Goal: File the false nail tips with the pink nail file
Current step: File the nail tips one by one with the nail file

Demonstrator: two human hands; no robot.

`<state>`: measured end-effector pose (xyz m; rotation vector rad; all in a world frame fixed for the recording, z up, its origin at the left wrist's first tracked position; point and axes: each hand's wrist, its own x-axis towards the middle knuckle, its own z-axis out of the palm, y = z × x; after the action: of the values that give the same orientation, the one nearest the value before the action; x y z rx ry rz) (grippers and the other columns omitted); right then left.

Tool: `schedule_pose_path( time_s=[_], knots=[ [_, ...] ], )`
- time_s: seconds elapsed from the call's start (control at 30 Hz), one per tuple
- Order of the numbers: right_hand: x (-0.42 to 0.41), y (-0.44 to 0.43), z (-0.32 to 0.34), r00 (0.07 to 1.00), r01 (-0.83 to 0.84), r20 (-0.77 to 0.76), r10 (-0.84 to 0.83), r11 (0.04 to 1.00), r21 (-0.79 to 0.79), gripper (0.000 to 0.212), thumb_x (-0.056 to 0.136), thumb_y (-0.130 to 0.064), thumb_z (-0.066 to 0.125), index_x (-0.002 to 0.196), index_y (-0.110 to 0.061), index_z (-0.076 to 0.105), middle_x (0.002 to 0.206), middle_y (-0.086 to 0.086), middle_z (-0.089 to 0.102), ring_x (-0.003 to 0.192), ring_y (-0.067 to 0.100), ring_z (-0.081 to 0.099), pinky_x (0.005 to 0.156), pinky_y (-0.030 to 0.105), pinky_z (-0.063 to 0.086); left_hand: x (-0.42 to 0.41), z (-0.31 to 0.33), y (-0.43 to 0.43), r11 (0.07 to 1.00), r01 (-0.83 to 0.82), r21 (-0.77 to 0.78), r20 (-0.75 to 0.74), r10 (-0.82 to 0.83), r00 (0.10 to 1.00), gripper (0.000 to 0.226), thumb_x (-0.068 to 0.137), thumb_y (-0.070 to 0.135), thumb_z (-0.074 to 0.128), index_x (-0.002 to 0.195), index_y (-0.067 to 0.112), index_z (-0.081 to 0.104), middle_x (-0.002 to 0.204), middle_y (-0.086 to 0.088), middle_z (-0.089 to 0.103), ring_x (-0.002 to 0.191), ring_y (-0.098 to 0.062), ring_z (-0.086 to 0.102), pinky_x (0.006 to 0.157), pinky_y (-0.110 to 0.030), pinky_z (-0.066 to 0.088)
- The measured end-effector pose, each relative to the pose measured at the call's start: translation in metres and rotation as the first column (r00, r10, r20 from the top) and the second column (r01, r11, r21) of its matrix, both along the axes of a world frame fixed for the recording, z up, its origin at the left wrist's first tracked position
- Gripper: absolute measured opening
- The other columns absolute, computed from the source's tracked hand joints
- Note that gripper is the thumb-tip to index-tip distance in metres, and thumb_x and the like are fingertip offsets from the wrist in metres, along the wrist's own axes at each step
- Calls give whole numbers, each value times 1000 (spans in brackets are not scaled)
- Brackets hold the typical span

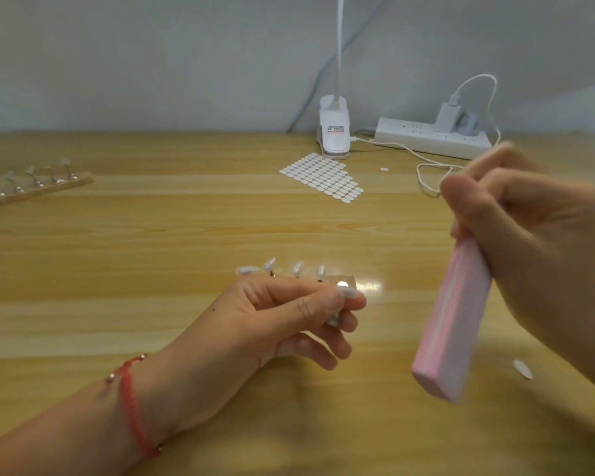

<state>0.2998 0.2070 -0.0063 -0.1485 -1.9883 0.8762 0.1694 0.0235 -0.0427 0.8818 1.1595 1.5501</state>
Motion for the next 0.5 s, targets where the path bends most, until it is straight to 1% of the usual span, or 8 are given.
schedule_pose_path(
  time_s=[0.07,0.17,0.2,0.3,0.37,0.43,0.5],
  knots=[
    [-5,-2,14,1000,20,-10,-19,997,71,27,91,-19,61,64,-18,61,74,0,53,73,7,49,72,15,35,1,-1,1,1000,-1,-1,-8,1,1000,27,74,37,75,92,17,78,80,3,71,75,-8,67,65,-18,53],
    [-17,-7,31,1000,-26,2,26,978,205,30,89,-11,64,60,-3,63,74,1,53,73,15,46,73,20,34,1,-2,1,1000,-22,-16,-22,21,1000,24,72,29,73,91,16,79,83,-1,73,79,-9,68,67,-19,53],
    [-22,-11,33,999,-47,0,48,972,229,31,88,-8,66,58,-1,61,73,2,51,73,16,44,75,20,33,1,-1,1,999,-26,-29,-25,25,999,26,71,29,71,91,14,79,85,-4,73,80,-11,67,70,-21,53],
    [-33,-28,27,994,-106,1,109,963,249,35,84,-5,72,55,-12,53,69,7,50,73,18,40,78,24,31,1,1,0,998,-27,-48,-9,26,1000,32,70,28,70,92,7,78,92,-13,72,86,-18,66,80,-24,54],
    [-37,-35,23,993,-111,-9,118,955,275,37,82,-6,74,55,-16,51,66,9,49,73,21,40,75,26,31,2,2,-1,999,-14,-37,0,14,1000,26,72,24,71,89,6,78,91,-11,72,87,-18,65,83,-26,53],
    [-40,-31,26,994,-93,-21,103,953,288,38,81,-4,74,51,-13,51,65,12,50,73,22,39,73,26,31,3,3,-2,999,-12,-32,-12,12,1000,18,75,20,72,85,7,78,88,-8,72,85,-15,65,81,-25,53],
    [-45,-30,28,997,-55,-42,70,957,284,37,78,2,70,49,-8,50,65,15,50,72,24,38,73,26,31,4,4,-1,999,-16,-28,-17,16,1000,16,74,21,72,82,8,78,85,-7,72,82,-15,64,79,-24,53]
  ],
)
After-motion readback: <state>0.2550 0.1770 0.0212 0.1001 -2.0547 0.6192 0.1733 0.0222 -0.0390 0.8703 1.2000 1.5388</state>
